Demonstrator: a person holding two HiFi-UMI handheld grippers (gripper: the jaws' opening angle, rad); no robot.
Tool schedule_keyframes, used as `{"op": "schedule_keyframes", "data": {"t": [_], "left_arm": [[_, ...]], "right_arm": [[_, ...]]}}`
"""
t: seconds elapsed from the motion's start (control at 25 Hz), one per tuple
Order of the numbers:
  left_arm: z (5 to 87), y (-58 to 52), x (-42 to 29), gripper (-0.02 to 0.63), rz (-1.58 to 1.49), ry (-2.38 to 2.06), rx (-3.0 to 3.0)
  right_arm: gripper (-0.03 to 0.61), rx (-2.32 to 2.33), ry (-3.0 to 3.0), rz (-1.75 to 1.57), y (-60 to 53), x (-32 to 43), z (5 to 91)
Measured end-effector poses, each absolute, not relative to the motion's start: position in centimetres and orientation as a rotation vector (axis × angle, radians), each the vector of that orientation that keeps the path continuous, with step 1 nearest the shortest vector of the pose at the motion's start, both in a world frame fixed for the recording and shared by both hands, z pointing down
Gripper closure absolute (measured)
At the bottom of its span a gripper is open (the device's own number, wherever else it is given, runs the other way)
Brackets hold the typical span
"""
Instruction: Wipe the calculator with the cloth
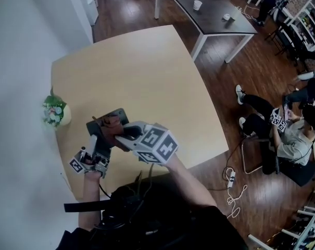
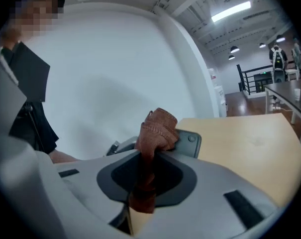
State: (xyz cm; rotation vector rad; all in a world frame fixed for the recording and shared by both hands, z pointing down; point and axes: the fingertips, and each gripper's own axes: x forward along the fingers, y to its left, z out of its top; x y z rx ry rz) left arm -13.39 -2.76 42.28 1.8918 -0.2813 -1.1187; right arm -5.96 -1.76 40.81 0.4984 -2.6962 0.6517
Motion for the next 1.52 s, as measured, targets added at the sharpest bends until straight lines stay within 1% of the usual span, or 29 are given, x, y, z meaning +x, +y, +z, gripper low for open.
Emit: {"op": "schedule_keyframes", "data": {"t": [0.12, 0.28, 0.4, 0.48, 0.64, 0.72, 0.8, 1.0, 1.12, 1.2, 1.28, 1.4, 1.52], "left_arm": [[41.9, -2.9, -13.9, 0.535, -1.155, -0.281, 1.872], [42.3, -3.2, -14.8, 0.535, -1.166, -0.309, 1.851], [42.8, -3.4, -15.1, 0.543, -1.179, -0.313, 1.832], [43.0, -3.6, -14.9, 0.543, -1.175, -0.33, 1.825], [43.3, -3.9, -14.0, 0.543, -1.159, -0.356, 1.811], [43.2, -3.8, -13.3, 0.543, -1.159, -0.348, 1.803], [43.0, -3.6, -13.0, 0.543, -1.179, -0.324, 1.79], [42.9, -3.5, -13.5, 0.531, -1.186, -0.307, 1.79], [43.5, -3.4, -13.2, 0.542, -1.143, -0.319, 1.8], [43.9, -3.4, -12.9, 0.545, -1.114, -0.327, 1.808], [44.3, -3.4, -12.3, 0.545, -1.08, -0.342, 1.815], [44.6, -3.2, -11.1, 0.543, -1.039, -0.349, 1.833], [44.4, -3.0, -9.7, 0.545, -0.996, -0.339, 1.867]], "right_arm": [[0.509, 0.577, -2.645, 0.653, -2.7, -4.7, 43.2], [0.509, 0.787, -2.568, 0.716, -4.9, -0.6, 45.6], [0.511, 0.895, -2.536, 0.747, -5.3, 1.8, 45.8], [0.511, 0.85, -2.601, 0.786, -4.4, 1.2, 44.1], [0.511, 0.626, -2.744, 0.796, -0.8, -3.4, 40.8], [0.511, 0.55, -2.749, 0.74, 0.5, -5.5, 41.0], [0.511, 0.559, -2.711, 0.69, 0.4, -5.9, 42.4], [0.509, 0.757, -2.585, 0.697, -2.5, -1.2, 45.8], [0.511, 0.945, -2.462, 0.692, -4.5, 3.3, 47.2], [0.511, 1.03, -2.439, 0.63, -5.6, 4.9, 46.0], [0.511, 1.039, -2.492, 0.502, -6.2, 4.2, 43.1], [0.511, 0.987, -2.546, 0.161, -6.7, 0.6, 38.6], [0.511, 0.872, -2.507, -0.127, -6.3, -3.5, 38.0]]}}
